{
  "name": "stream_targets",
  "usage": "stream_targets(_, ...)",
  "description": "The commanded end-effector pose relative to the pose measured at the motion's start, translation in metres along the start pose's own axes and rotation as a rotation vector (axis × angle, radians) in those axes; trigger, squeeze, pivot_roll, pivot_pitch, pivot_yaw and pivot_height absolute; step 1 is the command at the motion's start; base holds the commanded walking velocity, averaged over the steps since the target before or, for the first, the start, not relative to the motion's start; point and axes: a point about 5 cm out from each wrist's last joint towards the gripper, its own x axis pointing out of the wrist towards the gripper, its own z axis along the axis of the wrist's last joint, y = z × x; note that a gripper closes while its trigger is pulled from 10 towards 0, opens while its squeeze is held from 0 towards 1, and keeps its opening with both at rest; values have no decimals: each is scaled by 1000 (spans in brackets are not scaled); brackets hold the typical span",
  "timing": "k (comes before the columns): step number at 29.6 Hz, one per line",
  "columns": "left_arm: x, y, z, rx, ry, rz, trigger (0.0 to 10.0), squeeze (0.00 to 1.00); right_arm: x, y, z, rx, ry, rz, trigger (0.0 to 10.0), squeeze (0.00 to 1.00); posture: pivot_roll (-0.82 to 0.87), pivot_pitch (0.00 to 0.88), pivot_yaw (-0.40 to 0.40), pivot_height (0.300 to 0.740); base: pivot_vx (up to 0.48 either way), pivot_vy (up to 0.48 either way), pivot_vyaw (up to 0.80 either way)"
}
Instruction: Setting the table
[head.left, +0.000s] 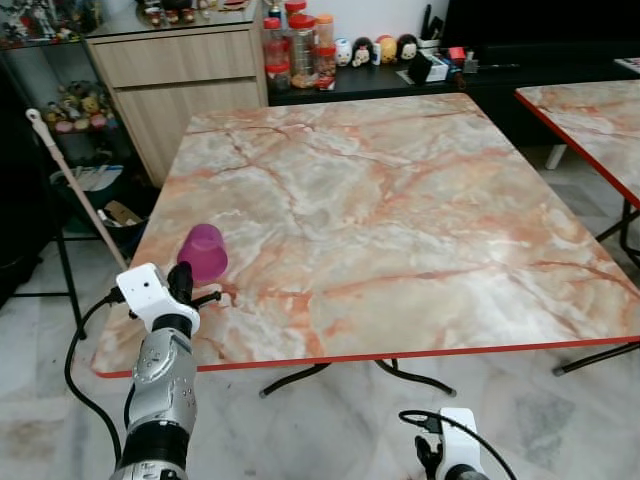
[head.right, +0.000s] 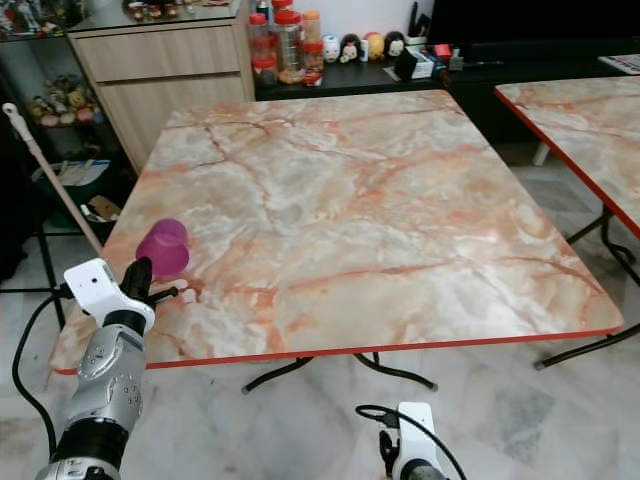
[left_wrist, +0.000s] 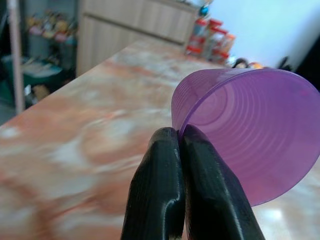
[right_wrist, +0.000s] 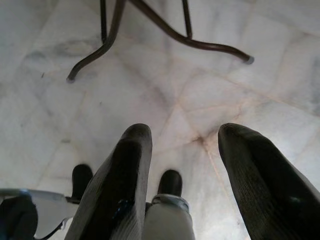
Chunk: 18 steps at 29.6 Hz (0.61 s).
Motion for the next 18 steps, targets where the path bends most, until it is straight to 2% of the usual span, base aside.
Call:
stream_targets(1,5,-9,6,0,-30,-17,10000,0,0,-4,2,4,-8,-12,10000,0,47,12,22,740,0,-424,0)
stream_targets(3,7,-11,8,-5,-37,-25,10000,0,0,-5,2,3,-7,-13,10000,0,46,9,19,740,0,-429,0)
stream_targets(7,7,-18,7,45,-35,-70,10000,0,0,-6,2,2,-5,-16,10000,0,45,7,19,740,0,-431,0)
stream_targets(18,0,-26,-1,49,-13,-103,10000,0,-1,-6,-1,12,0,-20,10000,0,43,0,30,740,0,-457,0)
